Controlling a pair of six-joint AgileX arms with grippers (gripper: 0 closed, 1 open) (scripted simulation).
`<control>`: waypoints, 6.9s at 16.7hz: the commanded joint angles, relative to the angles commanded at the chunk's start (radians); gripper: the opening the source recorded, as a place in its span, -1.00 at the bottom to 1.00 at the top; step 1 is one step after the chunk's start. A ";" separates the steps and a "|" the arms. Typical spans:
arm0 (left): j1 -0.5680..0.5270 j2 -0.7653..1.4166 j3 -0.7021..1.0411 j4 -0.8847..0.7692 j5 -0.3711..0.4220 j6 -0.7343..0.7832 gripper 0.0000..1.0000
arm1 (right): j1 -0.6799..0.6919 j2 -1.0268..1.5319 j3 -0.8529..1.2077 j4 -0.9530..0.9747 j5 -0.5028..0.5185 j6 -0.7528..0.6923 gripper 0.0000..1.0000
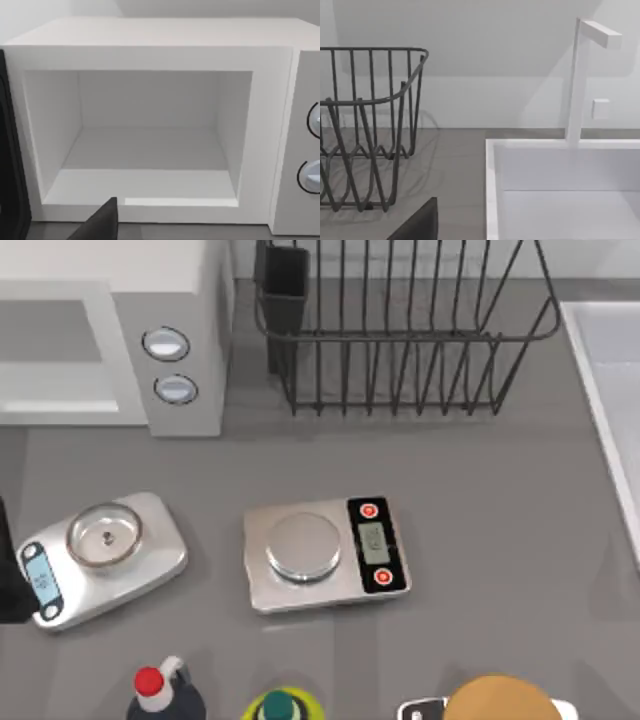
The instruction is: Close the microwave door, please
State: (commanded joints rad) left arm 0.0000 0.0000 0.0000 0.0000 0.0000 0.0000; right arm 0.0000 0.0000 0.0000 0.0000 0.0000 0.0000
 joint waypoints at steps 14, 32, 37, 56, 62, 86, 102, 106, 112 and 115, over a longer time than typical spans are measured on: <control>0.000 0.000 0.000 0.000 0.000 0.000 -0.96 | 0.000 0.000 0.000 0.000 0.000 0.000 1.00; 0.185 -0.054 -0.073 0.018 0.185 -0.001 -1.00 | 0.000 0.000 0.000 0.000 0.000 0.000 1.00; 0.194 -0.038 -0.037 0.012 0.187 0.010 -1.00 | 0.000 0.000 0.000 0.000 0.000 0.000 1.00; 0.988 1.452 1.114 -0.624 0.607 0.809 -1.00 | 0.000 0.000 0.000 0.000 0.000 0.000 1.00; 1.022 1.668 1.286 -0.727 0.659 0.891 -1.00 | 0.000 0.000 0.000 0.000 0.000 0.000 1.00; 0.975 1.724 0.947 -0.298 0.638 0.847 -1.00 | 0.000 0.000 0.000 0.000 0.000 0.000 1.00; 0.709 1.374 0.575 -0.144 0.487 0.574 -1.00 | 0.000 0.000 0.000 0.000 0.000 0.000 1.00; 0.517 1.217 0.453 -0.105 0.379 0.409 -1.00 | 0.000 0.000 0.000 0.000 0.000 0.000 1.00; 0.475 1.178 0.417 -0.094 0.349 0.366 -1.00 | 0.000 0.000 0.000 0.000 0.000 0.000 1.00; 0.436 1.158 0.400 -0.087 0.313 0.336 -1.00 | 0.000 0.000 0.000 0.000 0.000 0.000 1.00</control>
State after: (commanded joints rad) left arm 0.4363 1.1578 0.4002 -0.0871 0.3132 0.3362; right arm 0.0000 0.0000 0.0000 0.0000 0.0000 0.0000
